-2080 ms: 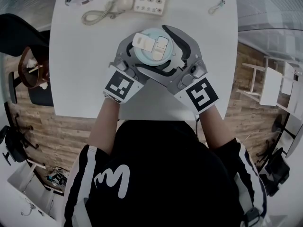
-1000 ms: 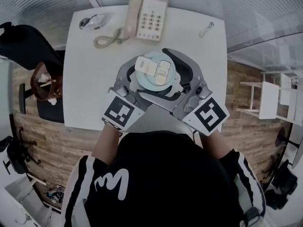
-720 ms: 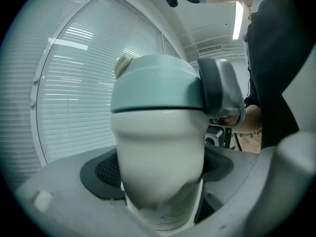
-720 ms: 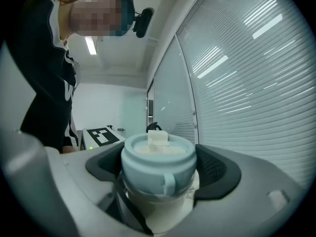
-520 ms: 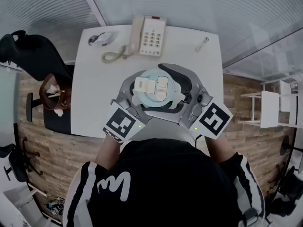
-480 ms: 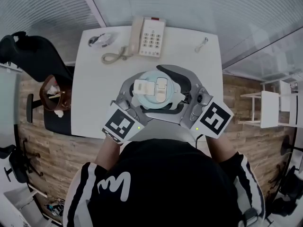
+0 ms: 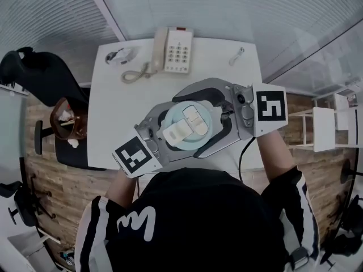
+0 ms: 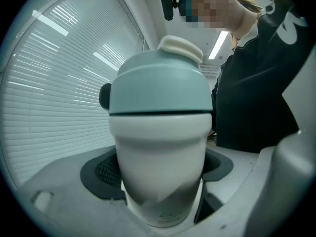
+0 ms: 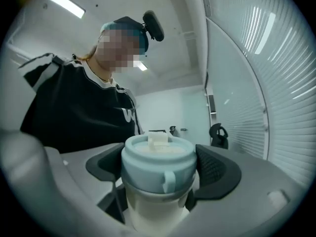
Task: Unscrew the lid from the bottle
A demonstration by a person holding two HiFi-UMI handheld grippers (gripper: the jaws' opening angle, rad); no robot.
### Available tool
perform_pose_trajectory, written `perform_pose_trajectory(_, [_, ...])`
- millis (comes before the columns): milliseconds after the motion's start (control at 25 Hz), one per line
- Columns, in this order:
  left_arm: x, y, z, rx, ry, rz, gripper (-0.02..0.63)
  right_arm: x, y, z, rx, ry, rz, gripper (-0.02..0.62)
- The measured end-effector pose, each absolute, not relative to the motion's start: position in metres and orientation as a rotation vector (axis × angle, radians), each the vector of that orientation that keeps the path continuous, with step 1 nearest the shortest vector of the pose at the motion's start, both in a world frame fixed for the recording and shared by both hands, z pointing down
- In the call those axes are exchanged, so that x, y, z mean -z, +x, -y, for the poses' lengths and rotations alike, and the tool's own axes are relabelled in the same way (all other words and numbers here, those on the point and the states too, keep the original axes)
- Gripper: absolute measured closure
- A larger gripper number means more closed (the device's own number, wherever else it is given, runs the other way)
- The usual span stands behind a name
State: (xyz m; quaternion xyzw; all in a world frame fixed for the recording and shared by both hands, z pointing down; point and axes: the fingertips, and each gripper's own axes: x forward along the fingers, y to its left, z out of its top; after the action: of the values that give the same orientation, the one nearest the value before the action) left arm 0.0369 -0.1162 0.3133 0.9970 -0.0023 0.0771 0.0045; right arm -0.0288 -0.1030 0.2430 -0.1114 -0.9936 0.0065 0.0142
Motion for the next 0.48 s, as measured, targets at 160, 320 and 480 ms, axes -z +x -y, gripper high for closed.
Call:
perform_pose_trajectory(160, [-0.308,0.031,0.097,-0.203,3.126,-0.165,0.170,-0.239,-0.036,0.085,-0.024,-0.615,3.020,0.153])
perform_pose_trajectory(320, [-0.302,0.033,0.072,-0.166,3.080,-0.410,0.170,-0.237,-0.030,0.066,-0.081,-0.930,2.908,0.153])
perform_pose_trajectory(480, [-0.297,0.032,0.070,-0.094,3.056,-0.462,0.170,-0.228,-0.032,0.066,-0.126,-1.011,2.916,0.153])
